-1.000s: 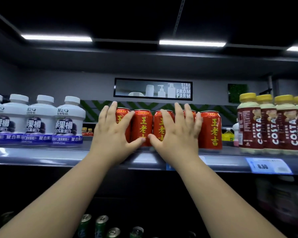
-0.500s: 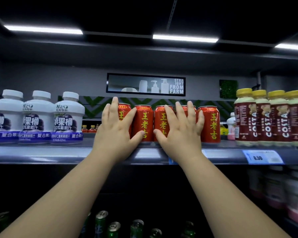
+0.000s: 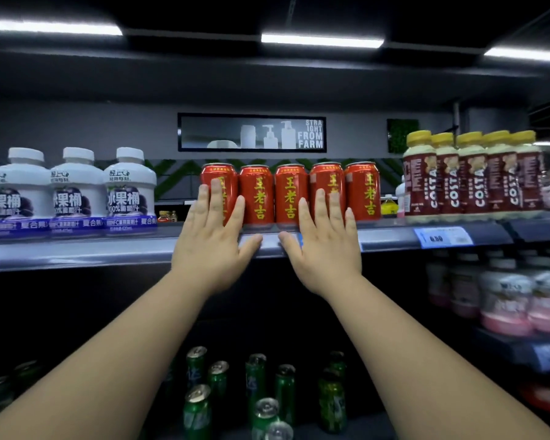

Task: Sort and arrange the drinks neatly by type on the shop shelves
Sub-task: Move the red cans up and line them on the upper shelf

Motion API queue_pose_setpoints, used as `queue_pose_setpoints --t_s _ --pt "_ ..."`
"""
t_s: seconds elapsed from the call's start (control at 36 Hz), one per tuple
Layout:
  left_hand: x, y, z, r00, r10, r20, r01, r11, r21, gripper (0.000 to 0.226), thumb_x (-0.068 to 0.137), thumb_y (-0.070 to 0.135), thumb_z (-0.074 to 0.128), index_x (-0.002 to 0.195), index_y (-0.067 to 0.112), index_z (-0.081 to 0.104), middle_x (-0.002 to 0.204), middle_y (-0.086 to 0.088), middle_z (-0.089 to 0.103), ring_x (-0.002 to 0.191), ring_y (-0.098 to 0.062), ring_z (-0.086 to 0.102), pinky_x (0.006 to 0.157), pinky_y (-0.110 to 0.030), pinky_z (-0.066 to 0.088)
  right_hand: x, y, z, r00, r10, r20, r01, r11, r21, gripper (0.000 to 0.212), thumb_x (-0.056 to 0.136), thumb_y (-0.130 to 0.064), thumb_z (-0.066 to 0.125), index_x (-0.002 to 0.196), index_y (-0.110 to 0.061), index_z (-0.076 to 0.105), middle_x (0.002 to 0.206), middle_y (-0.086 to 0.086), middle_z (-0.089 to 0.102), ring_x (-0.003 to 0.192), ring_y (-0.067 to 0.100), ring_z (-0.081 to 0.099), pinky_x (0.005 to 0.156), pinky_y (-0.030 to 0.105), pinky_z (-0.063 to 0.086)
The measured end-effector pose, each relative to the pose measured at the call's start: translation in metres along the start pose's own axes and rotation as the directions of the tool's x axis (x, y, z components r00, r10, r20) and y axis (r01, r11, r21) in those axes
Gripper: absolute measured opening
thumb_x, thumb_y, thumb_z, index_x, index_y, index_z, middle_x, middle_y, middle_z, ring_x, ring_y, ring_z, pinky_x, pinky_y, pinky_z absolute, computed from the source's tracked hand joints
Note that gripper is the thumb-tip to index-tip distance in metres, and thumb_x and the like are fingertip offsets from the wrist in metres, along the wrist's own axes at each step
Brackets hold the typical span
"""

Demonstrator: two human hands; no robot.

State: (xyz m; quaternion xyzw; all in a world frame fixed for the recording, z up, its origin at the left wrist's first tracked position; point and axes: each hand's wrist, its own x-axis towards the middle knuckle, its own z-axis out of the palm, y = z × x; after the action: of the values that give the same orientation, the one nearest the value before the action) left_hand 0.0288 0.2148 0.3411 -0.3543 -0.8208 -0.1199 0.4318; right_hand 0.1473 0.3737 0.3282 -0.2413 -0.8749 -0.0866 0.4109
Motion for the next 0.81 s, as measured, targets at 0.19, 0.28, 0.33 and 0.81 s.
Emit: queue_pose_setpoints --t_s 0.19,0.28,0.33,0.81 --pt "-0.034 -0.003 0.001 0.997 0.063 0.049 -0.064 0.998 0.028 0.090 0.090 0.079 0.014 0.157 0.025 -0.012 0.162 -0.008 -0.025 0.150 -0.025 -0.023 0.123 -0.043 -0.010 -0.023 0.006 -0.006 0.994 -0.049 0.101 0.052 0.998 -0.028 0.087 0.096 -0.074 0.013 0.160 -0.023 -0.015 0.168 0.007 -0.020 0.154 0.025 -0.022 0.125 0.046 -0.011" --pt "-0.052 -0.004 -0.002 0.991 0.071 0.113 -0.079 0.995 0.065 0.098 0.087 0.078 0.031 0.157 0.026 -0.014 0.164 -0.008 -0.023 0.151 -0.025 -0.021 0.123 -0.045 -0.008 -0.035 0.012 -0.007 0.983 -0.076 0.167 0.088 0.994 -0.069 0.097 0.093 -0.078 0.025 0.159 -0.022 -0.020 0.166 0.009 -0.026 0.153 0.026 -0.025 0.124 0.048 -0.013" --pt "-0.061 -0.005 -0.006 0.986 0.068 0.155 -0.082 0.993 0.088 0.102 0.087 0.073 0.042 0.157 0.026 -0.014 0.165 -0.007 -0.021 0.151 -0.024 -0.019 0.124 -0.045 -0.007 -0.045 0.014 -0.008 0.975 -0.086 0.204 0.104 0.991 -0.080 0.104 0.092 -0.076 0.036 0.158 -0.021 -0.022 0.165 0.010 -0.028 0.152 0.027 -0.028 0.124 0.048 -0.014" --pt "-0.186 0.038 -0.048 0.890 -0.140 0.434 0.195 0.977 -0.084 0.057 0.085 0.056 0.060 0.136 0.032 0.052 0.136 0.007 0.056 0.115 -0.016 0.061 0.094 -0.035 0.050 -0.186 0.051 -0.020 0.857 -0.169 0.487 -0.068 0.900 0.431 0.069 0.098 -0.052 0.055 0.158 -0.032 0.028 0.166 -0.011 0.025 0.148 0.015 0.032 0.113 0.034 0.039"
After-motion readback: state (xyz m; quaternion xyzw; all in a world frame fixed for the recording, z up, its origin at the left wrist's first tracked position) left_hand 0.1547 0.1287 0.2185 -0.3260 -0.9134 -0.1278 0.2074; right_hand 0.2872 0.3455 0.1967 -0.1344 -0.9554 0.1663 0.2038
